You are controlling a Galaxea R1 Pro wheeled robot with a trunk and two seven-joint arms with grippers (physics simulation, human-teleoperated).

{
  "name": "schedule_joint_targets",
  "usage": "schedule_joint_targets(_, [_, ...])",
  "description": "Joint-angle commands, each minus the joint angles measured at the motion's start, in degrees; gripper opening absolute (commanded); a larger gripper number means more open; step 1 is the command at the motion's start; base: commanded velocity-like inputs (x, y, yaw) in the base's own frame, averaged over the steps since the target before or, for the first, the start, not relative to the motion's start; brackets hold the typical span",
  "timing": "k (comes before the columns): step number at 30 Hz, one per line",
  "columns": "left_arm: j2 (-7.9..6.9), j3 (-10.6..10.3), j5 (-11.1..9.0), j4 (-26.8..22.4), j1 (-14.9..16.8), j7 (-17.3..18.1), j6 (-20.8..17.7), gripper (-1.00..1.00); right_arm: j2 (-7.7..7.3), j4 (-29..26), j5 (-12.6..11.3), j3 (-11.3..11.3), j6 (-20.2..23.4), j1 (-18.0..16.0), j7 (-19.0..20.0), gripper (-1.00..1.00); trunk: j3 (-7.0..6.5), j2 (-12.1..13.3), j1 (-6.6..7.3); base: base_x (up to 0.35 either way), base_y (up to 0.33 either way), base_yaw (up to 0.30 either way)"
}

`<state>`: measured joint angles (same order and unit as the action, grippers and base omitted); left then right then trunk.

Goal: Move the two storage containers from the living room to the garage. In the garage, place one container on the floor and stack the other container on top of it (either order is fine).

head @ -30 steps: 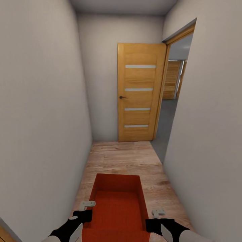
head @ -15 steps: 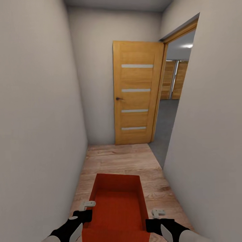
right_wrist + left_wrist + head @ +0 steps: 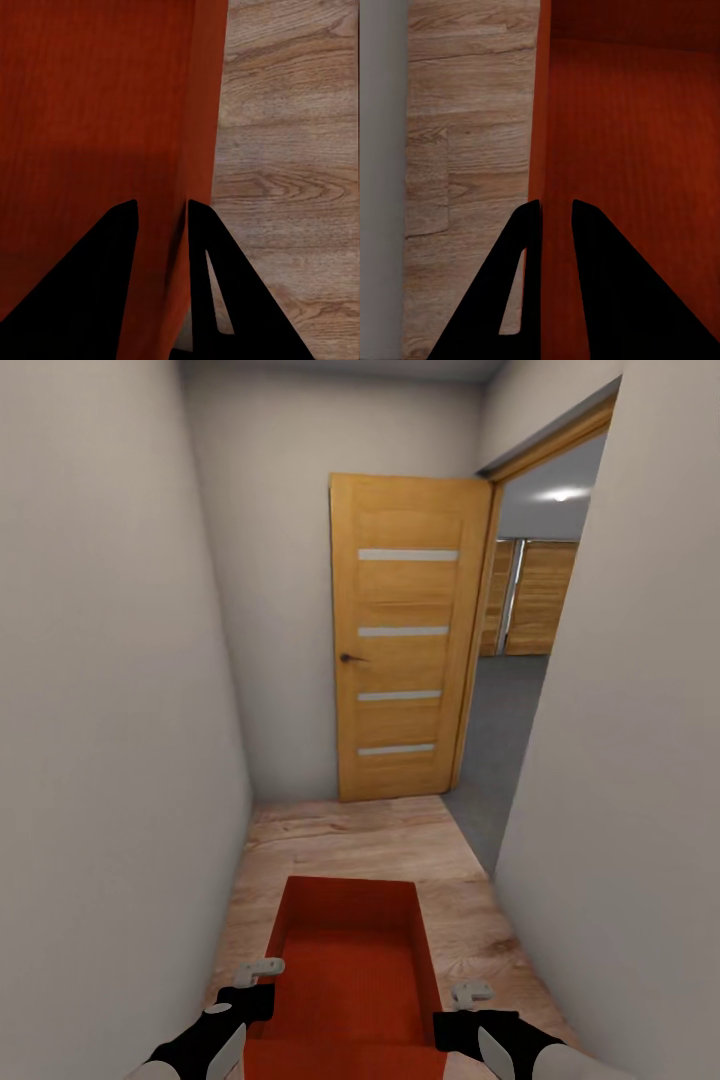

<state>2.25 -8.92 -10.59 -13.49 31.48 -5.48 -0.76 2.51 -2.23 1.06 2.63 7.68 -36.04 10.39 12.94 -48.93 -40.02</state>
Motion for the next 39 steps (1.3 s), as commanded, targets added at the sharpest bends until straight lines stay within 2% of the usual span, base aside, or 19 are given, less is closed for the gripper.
schedule_joint_targets(1, [-0.07,-1.63,-1.36,0.13,-0.01,1.43,-0.11,-1.00,-1.69,-3.48,0.13,1.07,-1.62,-0.05,0.24,-1.00,0.08,-0.05,-0.04,0.340,0.098,-0.203])
schedule_joint_targets(9, [-0.08,-1.63,-1.36,0.13,-0.01,1.43,-0.12,-1.00,-1.70,-3.48,0.10,1.07,-1.62,-0.06,0.24,-1.00,0.08,-0.05,-0.04,0.340,0.098,-0.243])
schedule_joint_targets(23, [-0.07,-1.63,-1.36,0.13,-0.01,1.44,-0.12,-1.00,-1.64,-3.48,0.10,1.07,-1.62,-0.06,0.24,-1.00,0.08,-0.05,-0.04,0.340,0.098,-0.049])
schedule_joint_targets(33, [-0.09,-1.63,-1.36,0.13,-0.01,1.44,-0.12,-1.00,-1.63,-3.48,0.11,1.07,-1.62,-0.08,0.24,-1.00,0.08,-0.05,-0.04,0.340,0.098,-0.229])
schedule_joint_targets(39, [-0.06,-1.63,-1.36,0.13,-0.01,1.44,-0.12,-1.00,-1.66,-3.48,0.12,1.07,-1.62,-0.08,0.23,-1.00,0.08,-0.05,-0.04,0.340,0.114,-0.069])
